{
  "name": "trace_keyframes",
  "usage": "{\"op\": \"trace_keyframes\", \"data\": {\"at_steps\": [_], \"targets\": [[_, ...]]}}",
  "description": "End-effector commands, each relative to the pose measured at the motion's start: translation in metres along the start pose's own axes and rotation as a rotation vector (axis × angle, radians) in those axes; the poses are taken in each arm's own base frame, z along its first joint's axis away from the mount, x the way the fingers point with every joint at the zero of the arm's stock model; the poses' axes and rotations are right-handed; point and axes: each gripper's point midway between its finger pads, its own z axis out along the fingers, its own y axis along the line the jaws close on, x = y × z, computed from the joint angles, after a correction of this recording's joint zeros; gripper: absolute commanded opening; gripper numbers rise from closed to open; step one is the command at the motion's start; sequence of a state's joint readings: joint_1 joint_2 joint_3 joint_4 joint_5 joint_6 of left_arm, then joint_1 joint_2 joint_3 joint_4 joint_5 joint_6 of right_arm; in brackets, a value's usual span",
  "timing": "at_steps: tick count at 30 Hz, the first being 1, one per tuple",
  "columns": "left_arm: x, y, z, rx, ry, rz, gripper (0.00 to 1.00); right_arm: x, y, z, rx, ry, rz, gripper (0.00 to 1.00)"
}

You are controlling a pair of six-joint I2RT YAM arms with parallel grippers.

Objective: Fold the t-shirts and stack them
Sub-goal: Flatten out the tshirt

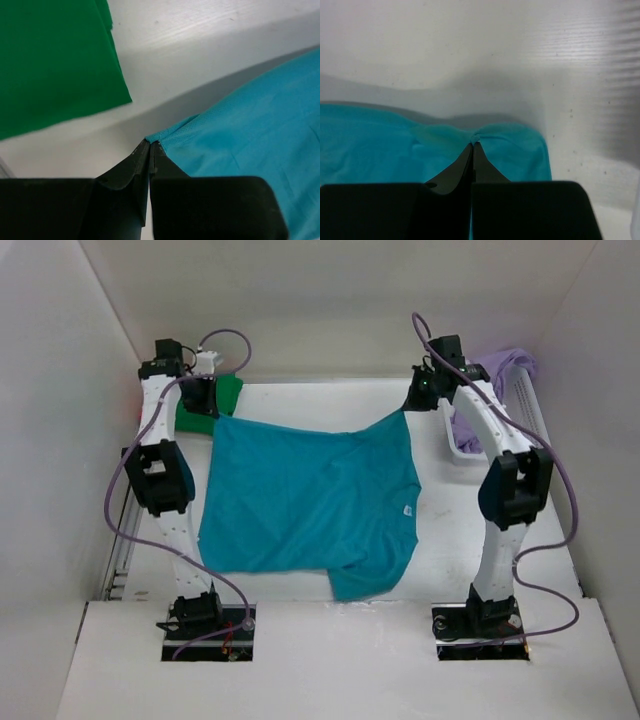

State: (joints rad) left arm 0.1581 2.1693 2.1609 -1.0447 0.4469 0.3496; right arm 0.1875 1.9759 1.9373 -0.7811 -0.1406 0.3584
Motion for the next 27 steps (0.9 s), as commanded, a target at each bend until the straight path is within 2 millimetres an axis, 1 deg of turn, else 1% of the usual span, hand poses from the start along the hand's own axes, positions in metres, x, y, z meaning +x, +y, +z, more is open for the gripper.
{"op": "trace_keyframes", "data": {"at_steps": [1, 2, 4, 7, 11, 14, 17, 18, 19, 20, 21, 22, 23, 24, 25, 26, 27], "targets": [[-0.044, 0.021, 0.012, -0.099, -0.112, 0.057, 0.01, -0.05, 0.006, 0.009, -0.064, -0.134, 0.015, 0.0], [-0.048, 0.027, 0.021, -0.112, -0.123, 0.062, 0.01, -0.053, -0.002, 0.02, -0.056, -0.133, 0.038, 0.0], [-0.055, 0.038, 0.036, -0.145, -0.143, 0.061, 0.01, -0.057, -0.013, 0.037, -0.048, -0.137, 0.074, 0.0], [-0.066, 0.048, 0.05, -0.186, -0.183, 0.062, 0.02, -0.062, -0.02, 0.053, -0.049, -0.148, 0.101, 0.0], [-0.078, 0.056, 0.064, -0.218, -0.232, 0.067, 0.03, -0.067, -0.016, 0.072, -0.074, -0.147, 0.105, 0.0], [-0.092, 0.066, 0.071, -0.265, -0.29, 0.067, 0.04, -0.075, -0.019, 0.084, -0.055, -0.166, 0.105, 0.0], [-0.108, 0.076, 0.075, -0.316, -0.357, 0.056, 0.07, -0.082, -0.029, 0.098, -0.012, -0.196, 0.122, 0.03], [-0.112, 0.078, 0.077, -0.327, -0.372, 0.054, 0.1, -0.086, -0.03, 0.101, -0.005, -0.209, 0.126, 0.08], [-0.114, 0.079, 0.079, -0.335, -0.379, 0.054, 0.13, -0.087, -0.032, 0.105, 0.0, -0.218, 0.131, 0.17], [-0.114, 0.081, 0.082, -0.347, -0.38, 0.055, 0.2, -0.091, -0.032, 0.106, -0.002, -0.233, 0.136, 0.31], [-0.113, 0.082, 0.083, -0.361, -0.375, 0.054, 0.28, -0.095, -0.031, 0.105, -0.011, -0.246, 0.141, 0.46], [-0.113, 0.083, 0.083, -0.376, -0.371, 0.06, 0.38, -0.097, -0.029, 0.105, -0.02, -0.254, 0.145, 0.53], [-0.112, 0.085, 0.083, -0.392, -0.366, 0.062, 0.47, -0.101, -0.026, 0.1, -0.031, -0.263, 0.145, 0.56], [-0.112, 0.087, 0.079, -0.409, -0.36, 0.063, 0.52, -0.104, -0.02, 0.094, -0.043, -0.271, 0.141, 0.58], [-0.112, 0.088, 0.072, -0.428, -0.359, 0.063, 0.56, -0.107, -0.017, 0.085, -0.051, -0.279, 0.138, 0.6], [-0.114, 0.087, 0.062, -0.443, -0.361, 0.063, 0.57, -0.109, -0.012, 0.072, -0.059, -0.282, 0.133, 0.6], [-0.114, 0.084, 0.048, -0.447, -0.362, 0.061, 0.58, -0.106, -0.008, 0.058, -0.066, -0.274, 0.129, 0.6]]}}
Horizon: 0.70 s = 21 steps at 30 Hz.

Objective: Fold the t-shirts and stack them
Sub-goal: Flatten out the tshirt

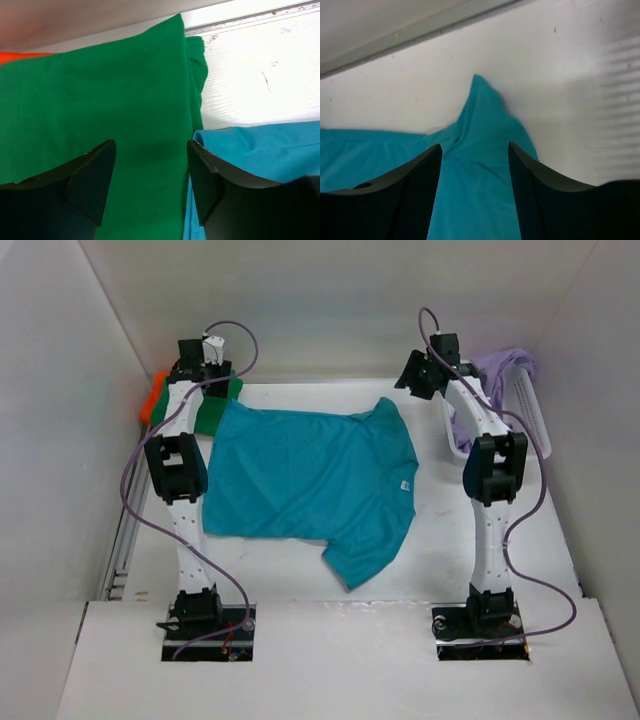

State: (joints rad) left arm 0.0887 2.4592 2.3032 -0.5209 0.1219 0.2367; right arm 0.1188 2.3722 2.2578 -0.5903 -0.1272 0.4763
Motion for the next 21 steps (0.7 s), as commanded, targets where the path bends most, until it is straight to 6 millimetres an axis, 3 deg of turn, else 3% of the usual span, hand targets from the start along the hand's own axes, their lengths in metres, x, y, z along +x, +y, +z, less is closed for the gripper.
{"op": "trace_keyframes", "data": {"at_steps": [1, 3, 4, 6, 7, 11, 13, 16, 18, 21], "targets": [[-0.051, 0.016, -0.056, -0.08, -0.105, 0.008, 0.58, -0.039, 0.043, -0.068, -0.085, -0.111, -0.024, 0.6], [-0.037, 0.007, -0.092, -0.033, -0.07, 0.03, 0.59, -0.01, 0.046, -0.098, -0.062, -0.059, -0.037, 0.62], [-0.028, 0.002, -0.106, -0.012, -0.049, 0.05, 0.59, 0.014, 0.042, -0.114, -0.035, -0.026, -0.042, 0.62], [0.016, -0.014, -0.145, 0.041, 0.039, 0.114, 0.59, 0.069, 0.029, -0.142, 0.033, 0.033, -0.054, 0.63], [0.032, -0.019, -0.157, 0.054, 0.071, 0.138, 0.58, 0.1, 0.022, -0.154, 0.066, 0.063, -0.062, 0.63], [0.128, -0.043, -0.206, 0.124, 0.28, 0.194, 0.57, 0.218, 0.003, -0.203, 0.136, 0.181, -0.055, 0.63], [0.168, -0.05, -0.221, 0.137, 0.374, 0.18, 0.57, 0.266, -0.002, -0.221, 0.148, 0.233, -0.019, 0.62], [0.221, -0.045, -0.232, 0.113, 0.491, 0.147, 0.56, 0.322, -0.005, -0.243, 0.138, 0.294, 0.046, 0.59], [0.244, -0.036, -0.233, 0.076, 0.54, 0.121, 0.55, 0.353, -0.003, -0.252, 0.12, 0.337, 0.083, 0.56], [0.261, -0.033, -0.233, 0.07, 0.573, 0.081, 0.55, 0.392, 0.006, -0.264, 0.075, 0.419, 0.115, 0.54]]}}
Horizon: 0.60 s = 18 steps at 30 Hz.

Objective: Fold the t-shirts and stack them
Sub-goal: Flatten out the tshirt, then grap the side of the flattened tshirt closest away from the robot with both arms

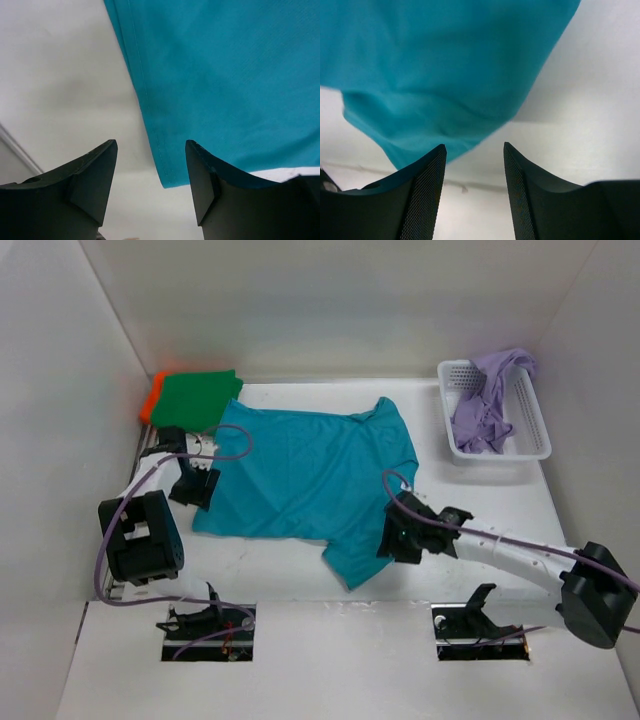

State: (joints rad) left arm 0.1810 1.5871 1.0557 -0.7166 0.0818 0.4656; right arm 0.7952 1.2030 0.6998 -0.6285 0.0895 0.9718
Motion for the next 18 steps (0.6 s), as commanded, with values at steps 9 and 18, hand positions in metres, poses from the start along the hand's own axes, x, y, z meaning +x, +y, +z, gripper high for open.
{"op": "trace_keyframes", "data": {"at_steps": [9, 18], "targets": [[0.037, -0.009, 0.026, 0.027, 0.087, -0.022, 0.54, 0.062, 0.036, 0.004, -0.192, 0.106, 0.219, 0.55], [0.032, -0.012, 0.03, 0.03, 0.073, -0.034, 0.5, 0.058, 0.042, 0.029, -0.137, 0.089, 0.173, 0.45]]}}
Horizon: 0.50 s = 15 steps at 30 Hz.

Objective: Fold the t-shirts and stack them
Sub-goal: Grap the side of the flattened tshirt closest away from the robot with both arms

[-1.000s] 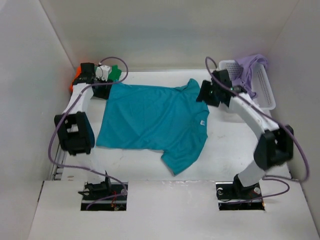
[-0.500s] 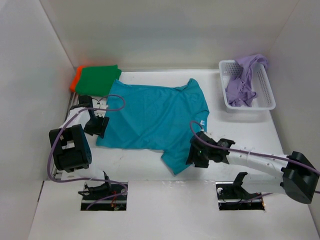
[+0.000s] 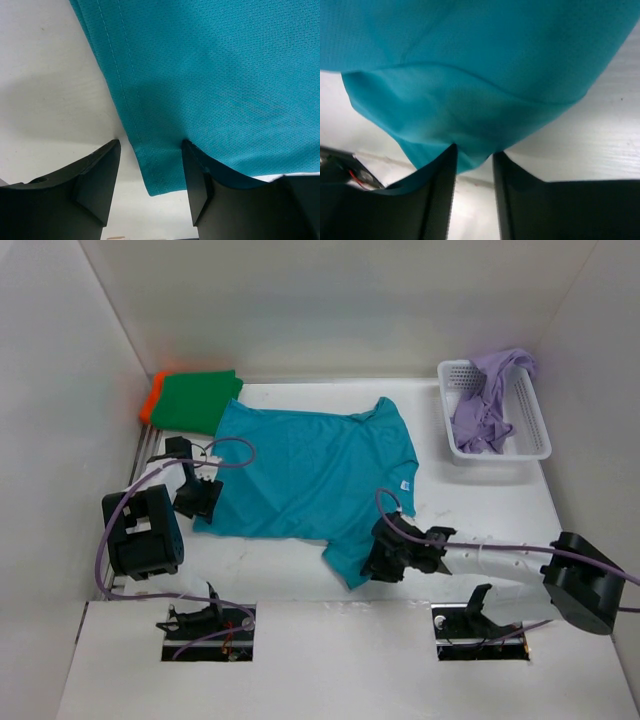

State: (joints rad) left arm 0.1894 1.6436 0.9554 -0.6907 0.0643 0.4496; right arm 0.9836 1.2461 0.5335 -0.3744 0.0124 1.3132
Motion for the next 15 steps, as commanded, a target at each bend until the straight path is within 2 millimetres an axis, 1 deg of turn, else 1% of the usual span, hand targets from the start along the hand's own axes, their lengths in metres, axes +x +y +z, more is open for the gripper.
{"op": "trace_keyframes", "data": {"at_steps": [1, 4, 5, 7, 9, 11, 13, 15], "targets": [[-0.012, 0.001, -0.002, -0.013, -0.062, 0.004, 0.5, -0.008, 0.015, 0.006, -0.022, -0.037, -0.005, 0.36], [-0.016, 0.007, -0.014, -0.048, -0.099, 0.027, 0.5, -0.01, 0.005, 0.005, -0.01, -0.048, 0.013, 0.06], [-0.018, 0.011, -0.02, -0.066, -0.114, 0.037, 0.51, -0.011, 0.001, 0.003, -0.011, -0.056, 0.022, 0.01], [-0.024, 0.017, -0.035, -0.109, -0.157, 0.086, 0.51, -0.013, -0.01, -0.004, -0.005, -0.069, 0.05, 0.0], [-0.029, 0.021, -0.054, -0.154, -0.197, 0.178, 0.52, -0.016, -0.023, -0.014, 0.011, -0.092, 0.073, 0.0], [-0.033, 0.015, -0.069, -0.182, -0.233, 0.306, 0.54, -0.019, -0.038, -0.027, 0.035, -0.123, 0.091, 0.0], [-0.027, 0.01, -0.07, -0.186, -0.191, 0.4, 0.52, -0.019, -0.05, -0.038, 0.049, -0.133, 0.102, 0.0], [-0.018, -0.001, -0.067, -0.163, -0.164, 0.515, 0.52, -0.018, -0.059, -0.045, 0.058, -0.131, 0.108, 0.0]]}}
